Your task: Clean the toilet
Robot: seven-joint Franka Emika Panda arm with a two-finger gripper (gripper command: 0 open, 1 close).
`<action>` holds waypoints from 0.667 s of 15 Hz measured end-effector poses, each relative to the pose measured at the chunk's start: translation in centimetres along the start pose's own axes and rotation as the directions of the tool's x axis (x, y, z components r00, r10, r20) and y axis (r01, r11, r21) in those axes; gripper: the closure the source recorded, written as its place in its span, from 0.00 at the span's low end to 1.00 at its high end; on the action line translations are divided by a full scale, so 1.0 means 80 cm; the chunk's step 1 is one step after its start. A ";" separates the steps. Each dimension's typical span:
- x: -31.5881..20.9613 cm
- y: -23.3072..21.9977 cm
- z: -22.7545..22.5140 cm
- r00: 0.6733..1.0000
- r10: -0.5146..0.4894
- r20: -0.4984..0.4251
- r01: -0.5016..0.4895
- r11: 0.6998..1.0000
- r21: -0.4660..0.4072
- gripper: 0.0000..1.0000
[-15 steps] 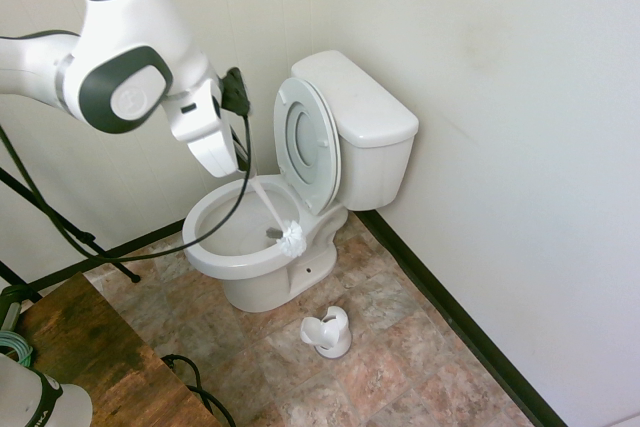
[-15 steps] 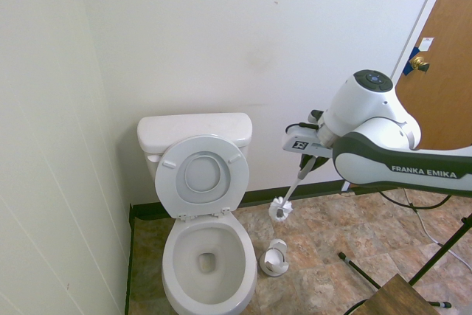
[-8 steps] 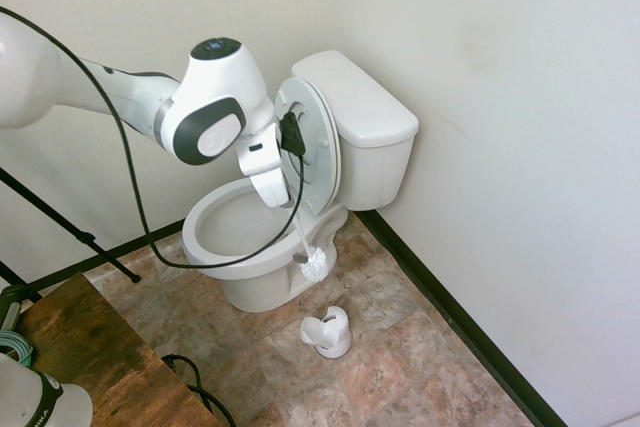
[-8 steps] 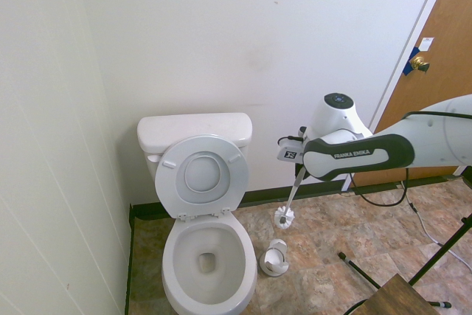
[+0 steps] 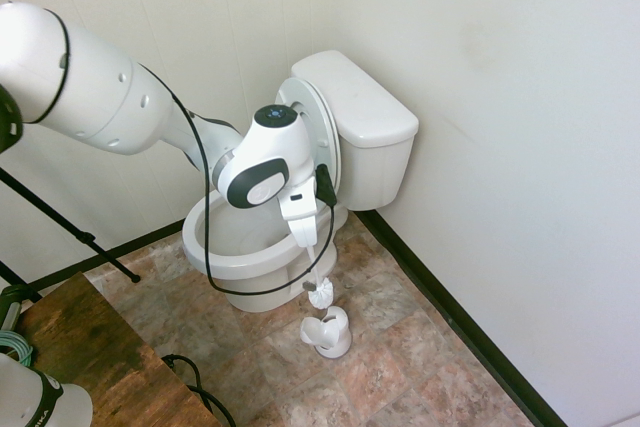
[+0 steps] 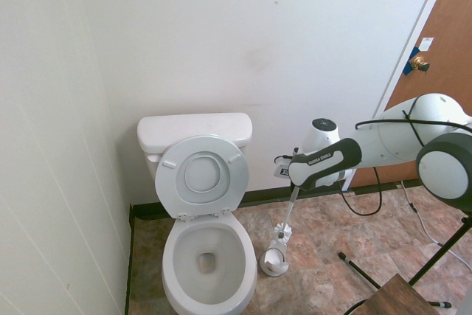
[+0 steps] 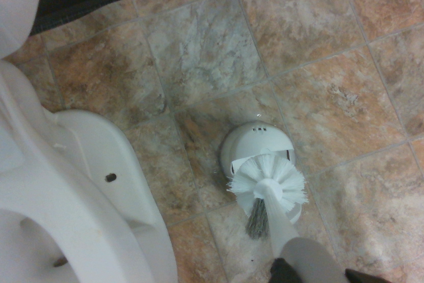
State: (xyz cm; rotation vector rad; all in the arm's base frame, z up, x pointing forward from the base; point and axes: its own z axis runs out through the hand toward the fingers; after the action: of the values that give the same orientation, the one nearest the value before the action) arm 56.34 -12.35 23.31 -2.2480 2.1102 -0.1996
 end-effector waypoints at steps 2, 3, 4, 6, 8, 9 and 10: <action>0.009 -0.007 0.028 1.000 0.005 0.012 -0.005 1.000 -0.015 1.00; 0.013 -0.011 0.041 1.000 0.007 0.017 -0.007 1.000 -0.021 1.00; 0.018 -0.014 0.055 1.000 0.010 0.020 -0.009 1.000 -0.028 1.00; 0.027 -0.020 0.080 1.000 0.013 0.025 -0.012 0.999 -0.039 1.00; 0.037 -0.022 0.100 0.999 0.017 0.028 -0.016 0.999 -0.048 1.00; 0.039 -0.023 0.108 0.999 0.019 0.029 -0.017 0.999 -0.051 1.00; 0.039 -0.024 0.118 0.999 0.019 0.034 -0.017 0.998 -0.056 1.00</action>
State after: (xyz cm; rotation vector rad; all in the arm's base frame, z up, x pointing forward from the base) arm 59.64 -15.83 14.42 -2.2440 2.1437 -0.1020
